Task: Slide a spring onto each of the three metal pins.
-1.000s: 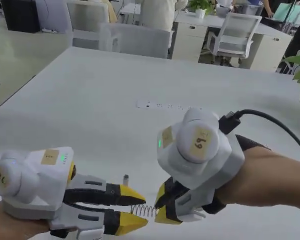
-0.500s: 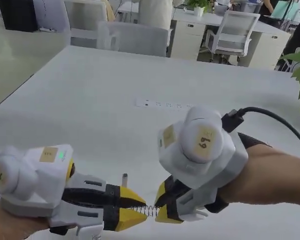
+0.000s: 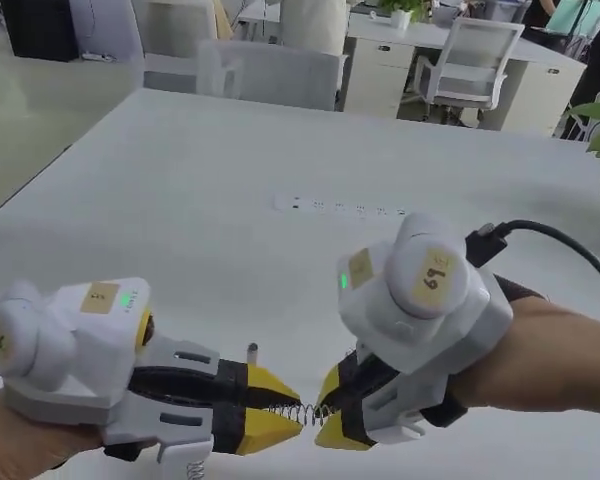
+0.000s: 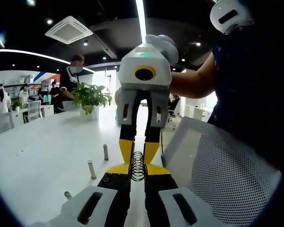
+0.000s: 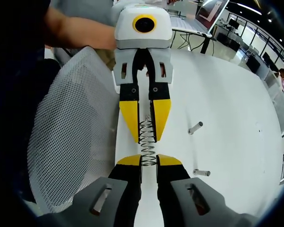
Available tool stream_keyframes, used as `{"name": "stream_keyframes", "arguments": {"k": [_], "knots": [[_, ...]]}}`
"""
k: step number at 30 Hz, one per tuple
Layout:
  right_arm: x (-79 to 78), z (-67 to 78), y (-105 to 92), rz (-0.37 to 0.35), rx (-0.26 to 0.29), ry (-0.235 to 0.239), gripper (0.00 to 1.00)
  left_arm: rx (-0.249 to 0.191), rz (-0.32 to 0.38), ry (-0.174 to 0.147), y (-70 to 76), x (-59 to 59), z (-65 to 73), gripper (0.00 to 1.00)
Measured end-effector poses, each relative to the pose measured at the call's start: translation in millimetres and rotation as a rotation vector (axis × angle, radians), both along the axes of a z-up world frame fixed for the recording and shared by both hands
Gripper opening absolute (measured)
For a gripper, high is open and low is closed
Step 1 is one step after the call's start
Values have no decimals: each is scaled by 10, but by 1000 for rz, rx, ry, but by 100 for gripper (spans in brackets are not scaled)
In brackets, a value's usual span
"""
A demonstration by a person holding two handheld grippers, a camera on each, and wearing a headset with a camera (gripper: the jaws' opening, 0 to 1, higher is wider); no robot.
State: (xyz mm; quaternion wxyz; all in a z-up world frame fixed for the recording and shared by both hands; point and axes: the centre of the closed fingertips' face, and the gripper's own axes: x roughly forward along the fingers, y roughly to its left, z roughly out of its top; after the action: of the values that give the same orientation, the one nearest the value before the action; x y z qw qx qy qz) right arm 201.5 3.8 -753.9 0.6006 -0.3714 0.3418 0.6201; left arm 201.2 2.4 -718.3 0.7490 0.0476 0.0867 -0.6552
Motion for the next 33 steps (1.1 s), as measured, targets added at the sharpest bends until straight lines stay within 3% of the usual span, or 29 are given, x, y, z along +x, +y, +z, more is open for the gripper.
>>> {"name": "stream_keyframes", "arguments": {"k": [11, 15, 33], "knots": [[-13, 14, 2, -3, 7, 3, 8, -14, 2, -1, 18, 1, 8, 3], [-12, 114, 15, -9, 13, 7, 8, 16, -7, -9, 13, -21, -57, 3], [-49, 426, 136, 47, -31, -7, 7, -4, -27, -37, -57, -30, 25, 3]]}}
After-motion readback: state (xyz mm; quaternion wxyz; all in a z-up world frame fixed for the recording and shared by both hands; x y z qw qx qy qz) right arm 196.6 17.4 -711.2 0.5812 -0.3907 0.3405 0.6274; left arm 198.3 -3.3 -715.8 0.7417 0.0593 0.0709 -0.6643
